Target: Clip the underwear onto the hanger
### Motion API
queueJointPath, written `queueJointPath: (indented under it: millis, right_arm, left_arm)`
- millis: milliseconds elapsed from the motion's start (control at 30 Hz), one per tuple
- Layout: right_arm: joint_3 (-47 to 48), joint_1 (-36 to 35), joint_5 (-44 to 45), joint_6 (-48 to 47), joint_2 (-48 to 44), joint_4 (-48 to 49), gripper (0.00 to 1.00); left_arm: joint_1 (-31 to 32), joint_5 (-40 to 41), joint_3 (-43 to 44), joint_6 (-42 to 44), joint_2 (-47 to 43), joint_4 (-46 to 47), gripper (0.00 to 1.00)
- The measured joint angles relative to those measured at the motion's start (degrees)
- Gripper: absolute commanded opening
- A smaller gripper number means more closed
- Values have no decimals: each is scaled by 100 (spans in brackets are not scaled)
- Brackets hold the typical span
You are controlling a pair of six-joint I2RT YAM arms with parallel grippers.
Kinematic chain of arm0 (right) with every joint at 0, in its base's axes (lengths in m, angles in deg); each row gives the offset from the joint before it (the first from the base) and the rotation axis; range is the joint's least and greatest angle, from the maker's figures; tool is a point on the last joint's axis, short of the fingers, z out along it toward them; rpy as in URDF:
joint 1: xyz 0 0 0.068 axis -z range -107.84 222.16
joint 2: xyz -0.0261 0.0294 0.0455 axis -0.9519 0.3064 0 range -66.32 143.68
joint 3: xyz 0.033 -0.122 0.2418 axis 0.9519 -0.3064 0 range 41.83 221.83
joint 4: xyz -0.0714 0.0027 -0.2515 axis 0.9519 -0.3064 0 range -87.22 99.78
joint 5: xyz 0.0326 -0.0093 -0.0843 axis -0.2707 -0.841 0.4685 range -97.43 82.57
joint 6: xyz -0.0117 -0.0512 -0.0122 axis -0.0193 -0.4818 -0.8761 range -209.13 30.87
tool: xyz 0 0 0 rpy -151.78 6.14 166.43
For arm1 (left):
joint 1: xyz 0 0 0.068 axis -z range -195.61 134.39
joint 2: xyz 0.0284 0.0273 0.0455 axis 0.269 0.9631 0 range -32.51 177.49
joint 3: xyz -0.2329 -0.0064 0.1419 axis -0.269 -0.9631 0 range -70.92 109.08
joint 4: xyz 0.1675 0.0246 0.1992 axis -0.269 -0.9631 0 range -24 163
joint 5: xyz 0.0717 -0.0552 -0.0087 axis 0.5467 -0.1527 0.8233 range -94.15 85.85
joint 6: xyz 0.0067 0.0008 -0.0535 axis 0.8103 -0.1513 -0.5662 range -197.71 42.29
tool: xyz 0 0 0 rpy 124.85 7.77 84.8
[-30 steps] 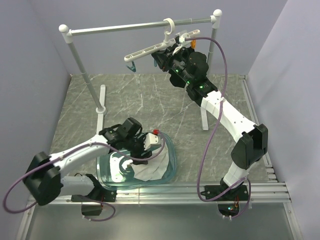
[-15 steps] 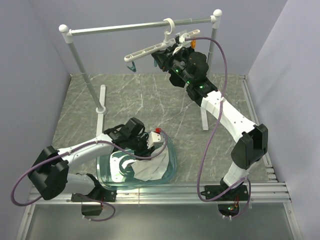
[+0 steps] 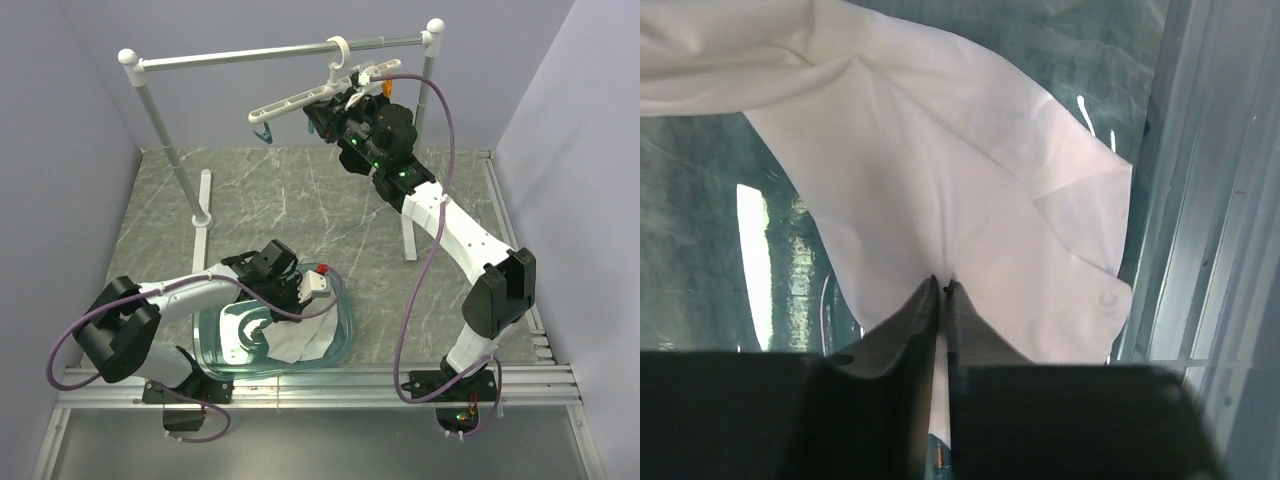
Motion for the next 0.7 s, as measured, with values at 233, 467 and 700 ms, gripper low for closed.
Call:
queueJointPath:
  millis: [233, 467, 700]
  right_arm:
    - [0, 0, 0, 0, 0, 0, 0]
    - [0, 0, -7, 0, 0, 0, 0]
    - [0, 7, -24, 0, 0, -2, 0]
  left_arm:
    - [-22, 35, 125, 205, -575, -529, 0]
    - [-116, -131, 1241, 435, -1152, -1318, 0]
    - [-68, -660, 2726, 258, 356, -1207, 0]
